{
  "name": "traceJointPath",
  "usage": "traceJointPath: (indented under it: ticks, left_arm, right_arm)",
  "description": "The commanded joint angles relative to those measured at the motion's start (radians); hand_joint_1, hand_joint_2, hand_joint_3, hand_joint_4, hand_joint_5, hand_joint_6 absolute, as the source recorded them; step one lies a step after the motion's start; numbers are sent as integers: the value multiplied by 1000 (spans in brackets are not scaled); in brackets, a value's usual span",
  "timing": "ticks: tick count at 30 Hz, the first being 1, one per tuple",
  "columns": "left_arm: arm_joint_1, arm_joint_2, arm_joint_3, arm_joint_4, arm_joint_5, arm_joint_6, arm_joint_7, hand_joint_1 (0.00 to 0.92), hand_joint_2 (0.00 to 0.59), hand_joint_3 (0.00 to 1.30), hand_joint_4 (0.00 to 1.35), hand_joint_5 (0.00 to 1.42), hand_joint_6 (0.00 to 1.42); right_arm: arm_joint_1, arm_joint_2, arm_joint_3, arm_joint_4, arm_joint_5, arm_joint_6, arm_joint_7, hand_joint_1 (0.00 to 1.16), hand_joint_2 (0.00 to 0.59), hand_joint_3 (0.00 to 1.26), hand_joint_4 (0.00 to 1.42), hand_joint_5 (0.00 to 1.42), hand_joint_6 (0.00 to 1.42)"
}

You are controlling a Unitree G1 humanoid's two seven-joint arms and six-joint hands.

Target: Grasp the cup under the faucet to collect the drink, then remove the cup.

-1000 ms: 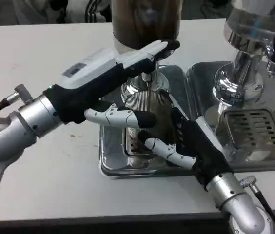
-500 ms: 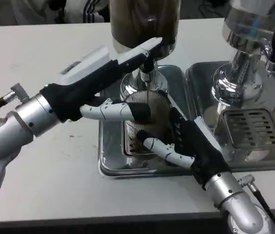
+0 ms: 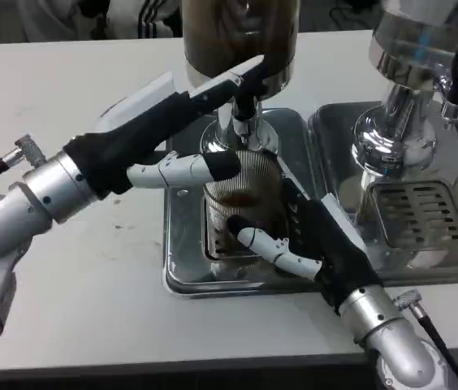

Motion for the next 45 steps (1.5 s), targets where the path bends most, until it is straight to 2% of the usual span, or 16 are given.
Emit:
traceJointPath:
  ticks: [1, 13, 30, 45]
  left_arm:
    - [4, -15, 9, -5, -9, 12, -51, 0, 60, 55, 29, 119, 102]
    - [-1, -34, 61, -18, -33, 26, -80, 0, 60, 66, 39, 121, 105]
    - [-7, -93, 157, -33, -188, 186, -222, 0, 59, 68, 43, 121, 105]
    - [-1, -114, 234, -111, -260, 267, -293, 0, 55, 83, 69, 135, 118]
  right_arm:
    - [-11, 9, 1, 25, -1, -8, 1, 589, 233, 0, 0, 0, 0]
    - [-10, 12, 1, 30, -1, -15, -3, 589, 233, 0, 0, 0, 0]
    - [-4, 12, 1, 20, -2, -11, -6, 576, 241, 0, 0, 0, 0]
    - [-19, 11, -3, 33, 3, -23, -3, 575, 241, 0, 0, 0, 0]
